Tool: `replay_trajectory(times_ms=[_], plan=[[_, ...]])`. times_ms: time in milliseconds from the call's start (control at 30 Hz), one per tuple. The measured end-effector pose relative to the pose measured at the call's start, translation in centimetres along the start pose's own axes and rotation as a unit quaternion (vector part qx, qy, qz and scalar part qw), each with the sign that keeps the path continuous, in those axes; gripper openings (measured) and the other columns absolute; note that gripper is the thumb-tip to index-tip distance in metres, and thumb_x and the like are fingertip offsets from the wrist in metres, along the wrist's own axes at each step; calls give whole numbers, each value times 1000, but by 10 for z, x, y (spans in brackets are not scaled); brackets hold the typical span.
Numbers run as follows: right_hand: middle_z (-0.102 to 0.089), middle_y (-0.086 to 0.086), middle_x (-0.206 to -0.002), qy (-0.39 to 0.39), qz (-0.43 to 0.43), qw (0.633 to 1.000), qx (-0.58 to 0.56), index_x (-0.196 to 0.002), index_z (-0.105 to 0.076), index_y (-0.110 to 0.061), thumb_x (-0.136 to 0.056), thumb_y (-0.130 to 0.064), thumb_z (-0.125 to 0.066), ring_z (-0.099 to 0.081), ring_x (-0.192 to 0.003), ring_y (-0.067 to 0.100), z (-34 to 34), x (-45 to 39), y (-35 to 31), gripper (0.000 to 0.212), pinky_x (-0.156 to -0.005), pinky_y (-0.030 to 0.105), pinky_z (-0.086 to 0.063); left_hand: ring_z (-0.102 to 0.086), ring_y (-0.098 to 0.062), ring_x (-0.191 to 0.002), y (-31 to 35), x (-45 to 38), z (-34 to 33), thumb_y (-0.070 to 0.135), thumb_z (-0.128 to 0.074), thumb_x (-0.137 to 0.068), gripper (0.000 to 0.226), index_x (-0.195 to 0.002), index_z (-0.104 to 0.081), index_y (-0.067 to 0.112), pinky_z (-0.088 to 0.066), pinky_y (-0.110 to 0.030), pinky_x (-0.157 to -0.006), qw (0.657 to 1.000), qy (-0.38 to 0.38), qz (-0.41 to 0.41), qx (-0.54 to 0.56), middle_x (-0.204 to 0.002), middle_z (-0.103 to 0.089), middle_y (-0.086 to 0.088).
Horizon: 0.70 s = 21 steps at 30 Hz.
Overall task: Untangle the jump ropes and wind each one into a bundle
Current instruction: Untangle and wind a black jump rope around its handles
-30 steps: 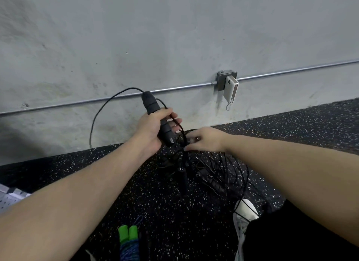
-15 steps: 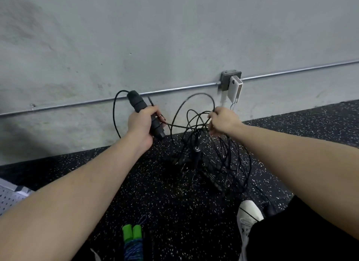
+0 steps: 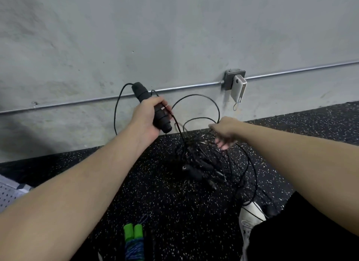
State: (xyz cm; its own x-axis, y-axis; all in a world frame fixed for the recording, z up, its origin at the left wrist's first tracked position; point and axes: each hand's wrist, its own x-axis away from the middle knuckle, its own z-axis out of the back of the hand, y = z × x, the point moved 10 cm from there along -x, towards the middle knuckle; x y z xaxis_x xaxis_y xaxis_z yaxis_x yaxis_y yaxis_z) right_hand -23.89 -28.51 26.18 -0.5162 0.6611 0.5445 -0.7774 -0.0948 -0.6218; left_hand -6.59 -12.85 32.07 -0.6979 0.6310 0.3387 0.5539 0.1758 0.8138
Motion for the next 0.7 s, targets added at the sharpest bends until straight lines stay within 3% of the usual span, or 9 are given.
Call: replay_trajectory(times_ms=[133, 200, 267, 300, 400, 467, 533, 600, 700], plan=[[-63, 18, -81, 74, 167, 983, -32, -114, -43, -4, -100, -14, -54, -61, -41, 16, 11, 7, -45, 20, -38, 29, -51, -61, -14, -51, -1, 5, -13, 2, -58, -95, 8, -88, -55, 6, -53, -24, -49, 999, -10, 18, 40, -65, -64, -4], [-63, 10, -96, -17, 267, 963, 15, -121, -51, -12, -99, -14, -54, -64, -58, 12, -20, 25, -69, 22, -47, 29, -56, -65, -14, -53, 4, 5, -15, 3, -58, -97, 3, -94, -57, 4, -54, -25, -49, 999, -10, 9, 46, -69, -66, -4], [-62, -6, -98, -98, 316, 932, 146, -131, -53, -23, -100, -27, -57, -62, -66, 2, -62, 40, -75, 31, -58, 19, -52, -68, -15, -55, 7, 6, -21, 5, -57, -98, 3, -96, -57, 5, -55, -25, -51, 999, -20, 4, 45, -69, -67, -3], [-63, -9, -94, -100, 327, 914, 216, -129, -57, -24, -101, -36, -56, -61, -71, 1, -76, 43, -75, 30, -64, 17, -48, -69, -15, -56, 8, 7, -24, 5, -57, -99, 5, -94, -57, 5, -56, -26, -53, 999, -26, 3, 45, -67, -68, -3], [-64, 4, -82, -24, 334, 891, 307, -97, -64, -12, -106, -46, -40, -59, -79, 21, -73, 39, -80, 43, -73, 32, -45, -75, -20, -69, 15, 10, -26, 7, -59, -99, 2, -97, -59, 6, -63, -31, -67, 998, -39, -24, 44, -77, -75, -4], [-58, 0, -76, 17, 314, 910, 271, -87, -56, -16, -108, -43, -31, -55, -73, 19, -53, 39, -88, 42, -69, 32, -42, -76, -26, -91, 19, 6, -11, 11, -63, -98, 8, -106, -61, 10, -63, -38, -80, 998, -32, -49, 30, -99, -78, -7], [-55, -2, -70, 94, 315, 932, 151, -80, -51, -20, -109, -40, -28, -52, -67, 16, -18, 43, -100, 42, -64, 30, -36, -75, -30, -101, 13, 6, 3, 15, -68, -96, 19, -113, -61, 13, -60, -43, -91, 998, -25, -54, -38, -111, -76, -9], [-52, -2, -65, 135, 323, 934, 75, -75, -50, -17, -109, -40, -28, -49, -63, 17, 1, 47, -107, 46, -59, 30, -34, -75, -31, -100, -2, 10, 3, 13, -70, -94, 22, -113, -61, 11, -57, -46, -97, 989, -48, -57, -129, -111, -76, -12], [-43, -7, -54, 115, 326, 938, -7, -71, -47, -18, -108, -37, -32, -39, -53, 14, 1, 53, -119, 44, -52, 30, -29, -74, -27, -99, -32, 15, -12, 9, -75, -90, 20, -108, -67, 14, -53, -50, -103, 961, -92, -60, -255, -107, -77, -8]])
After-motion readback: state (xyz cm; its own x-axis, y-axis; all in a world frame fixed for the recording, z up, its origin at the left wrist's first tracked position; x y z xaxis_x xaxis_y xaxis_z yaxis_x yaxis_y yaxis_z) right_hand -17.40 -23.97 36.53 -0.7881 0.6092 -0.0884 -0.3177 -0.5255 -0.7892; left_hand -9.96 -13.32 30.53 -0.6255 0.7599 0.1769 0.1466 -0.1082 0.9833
